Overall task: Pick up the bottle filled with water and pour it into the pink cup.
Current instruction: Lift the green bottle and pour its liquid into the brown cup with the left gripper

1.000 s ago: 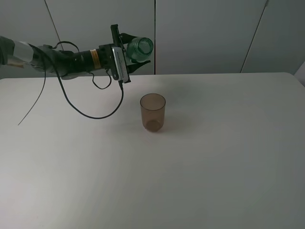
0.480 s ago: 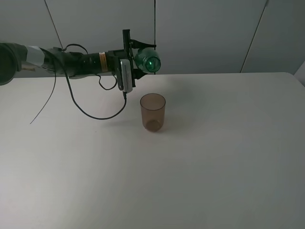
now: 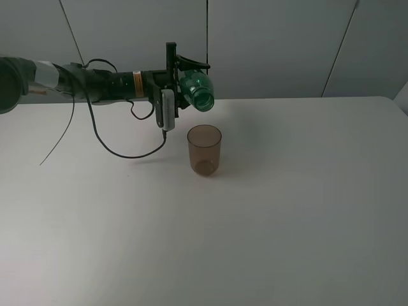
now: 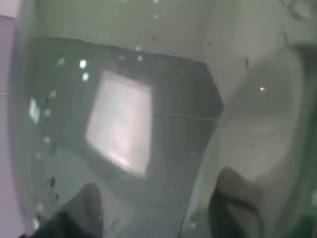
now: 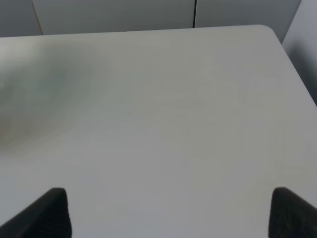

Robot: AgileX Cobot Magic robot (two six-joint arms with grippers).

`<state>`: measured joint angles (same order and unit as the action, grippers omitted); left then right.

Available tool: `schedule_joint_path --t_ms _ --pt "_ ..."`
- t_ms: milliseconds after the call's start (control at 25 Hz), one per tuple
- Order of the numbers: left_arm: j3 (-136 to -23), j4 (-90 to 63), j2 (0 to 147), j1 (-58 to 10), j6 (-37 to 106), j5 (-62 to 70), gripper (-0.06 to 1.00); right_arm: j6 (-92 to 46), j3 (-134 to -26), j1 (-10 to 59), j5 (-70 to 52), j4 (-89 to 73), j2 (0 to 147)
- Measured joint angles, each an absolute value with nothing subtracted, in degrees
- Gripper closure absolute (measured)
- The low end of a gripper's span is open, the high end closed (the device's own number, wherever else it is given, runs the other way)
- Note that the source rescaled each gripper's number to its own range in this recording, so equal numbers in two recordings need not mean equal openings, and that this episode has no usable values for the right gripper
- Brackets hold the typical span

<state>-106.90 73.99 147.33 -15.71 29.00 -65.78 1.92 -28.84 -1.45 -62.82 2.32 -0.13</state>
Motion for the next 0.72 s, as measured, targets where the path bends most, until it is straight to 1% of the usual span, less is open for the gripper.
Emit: schedule_joint_path --t_ms 720 --pt "-107.8 74.3 149.2 -15.9 37.4 -65.5 0.93 1.9 -28.8 -1.5 -62.8 2.3 -0.1"
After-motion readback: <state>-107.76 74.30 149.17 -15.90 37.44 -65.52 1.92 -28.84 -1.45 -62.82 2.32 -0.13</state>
